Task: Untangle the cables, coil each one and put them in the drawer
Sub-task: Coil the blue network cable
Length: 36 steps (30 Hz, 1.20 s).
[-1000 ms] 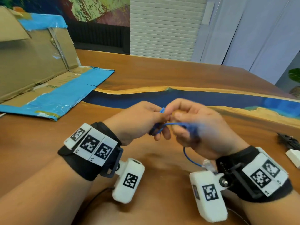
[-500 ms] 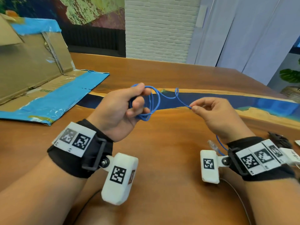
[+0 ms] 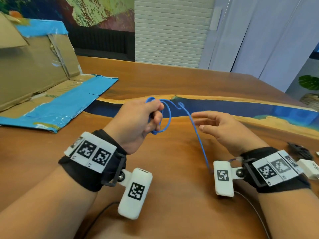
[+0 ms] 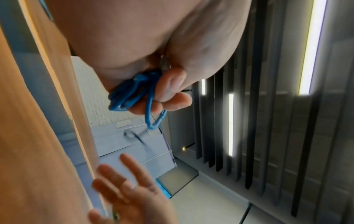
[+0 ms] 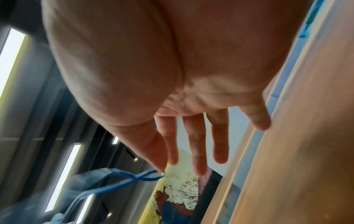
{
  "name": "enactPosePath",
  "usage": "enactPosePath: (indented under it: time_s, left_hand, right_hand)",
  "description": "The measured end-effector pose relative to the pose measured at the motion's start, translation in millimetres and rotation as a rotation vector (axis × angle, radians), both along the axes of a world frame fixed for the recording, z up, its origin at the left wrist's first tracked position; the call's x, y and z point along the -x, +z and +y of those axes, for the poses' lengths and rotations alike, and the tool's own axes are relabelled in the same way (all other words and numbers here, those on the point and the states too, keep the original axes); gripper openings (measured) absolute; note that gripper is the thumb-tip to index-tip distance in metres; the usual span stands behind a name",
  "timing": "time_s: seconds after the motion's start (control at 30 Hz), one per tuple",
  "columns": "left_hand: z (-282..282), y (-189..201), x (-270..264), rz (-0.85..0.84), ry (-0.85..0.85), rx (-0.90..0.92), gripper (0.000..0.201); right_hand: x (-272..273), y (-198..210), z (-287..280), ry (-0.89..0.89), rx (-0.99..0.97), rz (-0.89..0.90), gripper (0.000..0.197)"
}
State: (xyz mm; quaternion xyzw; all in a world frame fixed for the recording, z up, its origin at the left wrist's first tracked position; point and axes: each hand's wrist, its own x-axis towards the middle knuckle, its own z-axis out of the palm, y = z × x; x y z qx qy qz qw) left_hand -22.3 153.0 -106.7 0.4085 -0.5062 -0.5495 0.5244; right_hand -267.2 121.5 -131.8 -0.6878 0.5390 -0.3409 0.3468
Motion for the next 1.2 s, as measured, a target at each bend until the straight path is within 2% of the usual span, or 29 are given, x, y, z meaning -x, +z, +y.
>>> enactPosePath:
  time_s: [0.1, 0.23, 0.33, 0.37, 0.5, 0.6, 0.73, 0.83, 0.93, 1.0, 1.1, 1.17, 1.2]
  left_hand:
    - [1.9, -5.1, 7.4, -0.092, -0.019, 0.002, 0.024]
    - [4.0, -7.8, 13.5, -0.117, -0.072, 0.019, 0.025]
    - [5.2, -6.7, 12.6, -0.115, -0.095, 0.015, 0.03]
    - [5.3, -5.9, 11.8, -0.114, -0.095, 0.013, 0.031]
    - [2.7, -4.1, 7.3, -0.062, -0.068, -0.001, 0.032]
    - [0.3, -5.7, 5.7, -0.044, -0.05, -0.019, 0.032]
    - [-0.4, -8.5, 8.6, -0.063, -0.041, -0.023, 0.028]
    - [-1.3, -8.6, 7.9, -0.051, -0.04, -0.03, 0.027]
    - [-3.9, -9.4, 4.4, -0.048, -0.034, -0.043, 0.027]
    - [-4.3, -10.9, 4.5, -0.057, -0.031, -0.057, 0.028]
    - [-3.6, -12.7, 7.8, -0.087, -0.043, -0.062, 0.028]
    - [-3.6, -13.5, 9.5, -0.105, -0.054, -0.065, 0.028]
    - [-3.5, -13.9, 9.2, -0.112, -0.056, -0.068, 0.029]
  right_hand:
    - [-12.8, 3.5, 8.6, 0.1, 0.045, -0.193, 0.051]
    - [-35.8, -4.5, 16.2, 0.157, 0.137, -0.185, 0.049]
    - [-44.3, -2.4, 17.0, 0.063, 0.141, -0.32, 0.017]
    - [-43.3, -0.6, 17.6, 0.028, 0.116, -0.364, 0.016]
    - [-32.6, 2.5, 17.3, -0.003, -0.036, -0.403, 0.038]
    - [-30.3, 2.2, 12.8, -0.062, 0.003, -0.478, 0.031]
    - [-31.0, 1.2, 8.7, -0.033, 0.212, -0.737, 0.031]
    - [-31.1, 4.7, 12.3, 0.095, 0.19, -0.977, 0.022]
    - [-31.7, 11.9, 18.1, 0.15, 0.153, -1.101, 0.029]
    - [-32.5, 16.1, 19.8, 0.115, 0.125, -1.182, 0.032]
    - [-28.5, 20.3, 20.2, 0.05, 0.09, -1.23, 0.022]
    - [-20.3, 24.7, 21.1, 0.048, 0.073, -1.182, 0.013]
    - [-16.0, 26.1, 20.9, 0.052, 0.074, -1.146, 0.021]
